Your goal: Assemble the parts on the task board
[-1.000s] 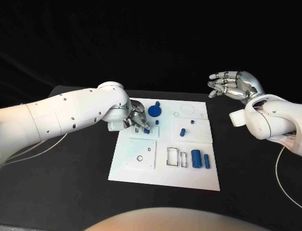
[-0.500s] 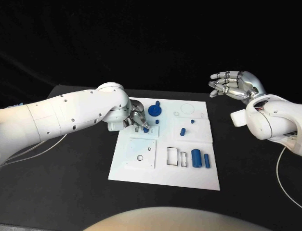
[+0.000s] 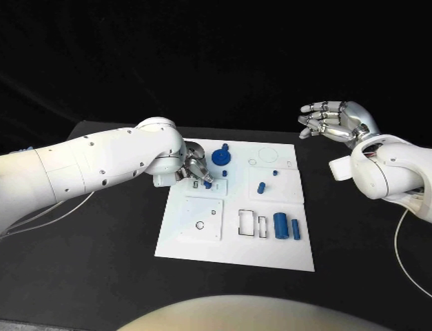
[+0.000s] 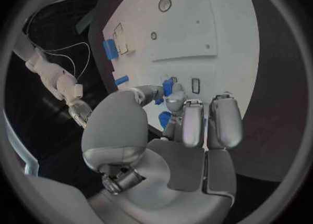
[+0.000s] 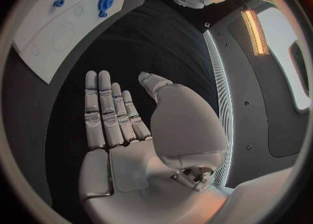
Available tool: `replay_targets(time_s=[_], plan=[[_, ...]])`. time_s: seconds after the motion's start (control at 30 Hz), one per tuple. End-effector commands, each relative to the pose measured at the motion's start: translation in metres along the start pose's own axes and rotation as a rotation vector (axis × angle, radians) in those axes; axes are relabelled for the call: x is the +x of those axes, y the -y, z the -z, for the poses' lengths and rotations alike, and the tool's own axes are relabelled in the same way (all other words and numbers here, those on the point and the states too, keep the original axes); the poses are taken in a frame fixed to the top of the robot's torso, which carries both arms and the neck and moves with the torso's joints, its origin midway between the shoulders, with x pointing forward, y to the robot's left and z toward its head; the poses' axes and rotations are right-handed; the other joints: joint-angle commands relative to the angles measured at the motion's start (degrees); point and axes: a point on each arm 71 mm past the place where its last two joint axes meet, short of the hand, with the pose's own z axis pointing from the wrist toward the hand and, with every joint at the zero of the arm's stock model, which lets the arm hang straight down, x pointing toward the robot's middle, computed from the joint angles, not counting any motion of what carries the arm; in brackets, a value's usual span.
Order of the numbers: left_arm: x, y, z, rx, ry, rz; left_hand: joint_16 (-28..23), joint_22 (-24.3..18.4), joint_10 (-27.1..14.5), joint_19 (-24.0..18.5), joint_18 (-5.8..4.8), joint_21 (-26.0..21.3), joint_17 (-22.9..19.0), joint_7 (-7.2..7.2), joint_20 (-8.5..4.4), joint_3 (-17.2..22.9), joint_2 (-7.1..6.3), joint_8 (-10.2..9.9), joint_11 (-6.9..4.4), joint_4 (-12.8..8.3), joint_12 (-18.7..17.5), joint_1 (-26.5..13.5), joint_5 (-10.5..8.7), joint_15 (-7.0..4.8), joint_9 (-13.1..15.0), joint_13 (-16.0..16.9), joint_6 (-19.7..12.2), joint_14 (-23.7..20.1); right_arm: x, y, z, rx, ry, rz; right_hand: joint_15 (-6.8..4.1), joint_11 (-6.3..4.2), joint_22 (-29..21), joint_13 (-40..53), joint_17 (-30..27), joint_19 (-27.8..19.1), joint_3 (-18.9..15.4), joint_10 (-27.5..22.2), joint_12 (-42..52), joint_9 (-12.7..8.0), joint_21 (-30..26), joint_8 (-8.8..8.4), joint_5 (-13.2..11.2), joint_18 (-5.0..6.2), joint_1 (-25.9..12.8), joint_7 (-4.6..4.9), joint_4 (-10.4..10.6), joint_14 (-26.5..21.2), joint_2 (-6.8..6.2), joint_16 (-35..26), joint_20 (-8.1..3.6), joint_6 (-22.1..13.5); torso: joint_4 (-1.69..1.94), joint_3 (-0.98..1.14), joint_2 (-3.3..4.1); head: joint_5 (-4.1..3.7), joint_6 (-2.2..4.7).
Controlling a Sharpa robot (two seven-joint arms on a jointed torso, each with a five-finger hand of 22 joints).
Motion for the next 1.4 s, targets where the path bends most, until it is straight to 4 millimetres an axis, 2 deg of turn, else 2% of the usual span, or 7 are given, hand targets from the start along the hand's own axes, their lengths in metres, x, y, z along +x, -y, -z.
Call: replay_targets(time_s=[0.03,0.33,0.67,1.03,1.4], plan=[[0.0007,0.0011,0.0002,0.003,-0.002,-0.01,0.13,0.08,0.49,0.25,-1.17,0.39,2.52,-0.62,-0.22,11.64,0.22,0.39,-0.01,-11.94,0.2,-0.15,0.11,-0.44,0.55,0.04,0.92,2.6,0.0006,-0.0002,0.0,-0.01,-0.005,0.0,0.18,0.01,-0.13,-0.1,-0.07,-0.25,-0.43,-0.2,0.23,-0.09,-0.26,0.42,0.21,0.33,-0.26,5.0,0.04,-0.51,0.49,-0.46,0.26,-0.35,0.01,0.0,-0.04,0.1,-0.07],[0.0007,0.0001,0.0003,-0.001,-0.007,-0.017,0.11,0.1,0.48,0.27,-1.17,0.4,2.5,-0.65,-0.22,11.62,0.14,0.42,-0.04,-12.0,0.13,-0.18,0.39,-0.47,0.56,-0.09,0.99,2.6,0.0008,0.0004,0.0002,-0.008,-0.007,-0.001,0.19,0.02,-0.17,-0.12,-0.08,-0.27,-0.45,-0.2,0.25,-0.1,-0.29,0.43,0.21,0.33,-0.27,5.0,0.04,-0.54,0.5,-0.49,0.27,-0.35,-0.08,-0.06,-0.04,0.02,-0.06],[0.0006,-0.0017,0.0004,-0.008,-0.012,-0.03,0.12,0.17,0.45,0.3,-1.19,0.43,2.52,-0.68,-0.22,11.61,0.09,0.44,-0.06,-12.05,0.06,-0.18,0.51,-0.5,0.57,-0.2,1.03,2.6,0.0005,0.001,0.0002,-0.006,-0.009,-0.004,0.23,0.04,-0.29,-0.2,-0.11,-0.32,-0.5,-0.2,0.32,-0.11,-0.42,0.48,0.21,0.34,-0.3,5.02,0.07,-0.64,0.55,-0.61,0.31,-0.34,0.06,-0.03,-0.06,-0.06,-0.21],[0.0007,-0.0018,0.0001,-0.005,-0.018,-0.037,0.11,0.24,0.47,0.32,-1.2,0.46,2.51,-0.71,-0.22,11.6,-0.02,0.48,-0.09,-12.17,0.04,-0.15,0.62,-0.52,0.59,-0.24,1.1,2.6,0.0003,0.0014,-0.0001,-0.005,-0.009,-0.006,0.25,0.05,-0.36,-0.25,-0.12,-0.35,-0.53,-0.21,0.35,-0.12,-0.48,0.5,0.22,0.34,-0.32,5.03,0.08,-0.7,0.58,-0.67,0.33,-0.34,-0.05,-0.04,-0.04,-0.02,-0.25],[0.0014,0.0001,-0.0001,0.005,-0.025,-0.046,0.1,0.35,0.46,0.36,-1.22,0.51,2.51,-0.74,-0.22,11.6,-0.12,0.5,-0.13,-12.31,0.0,-0.08,0.69,-0.55,0.61,-0.29,1.15,2.6,0.0004,0.0017,-0.0001,-0.004,-0.009,-0.006,0.25,0.05,-0.36,-0.25,-0.12,-0.35,-0.53,-0.21,0.35,-0.12,-0.48,0.5,0.22,0.34,-0.32,5.03,0.08,-0.7,0.58,-0.67,0.33,-0.34,0.0,0.03,-0.04,-0.03,-0.31]])
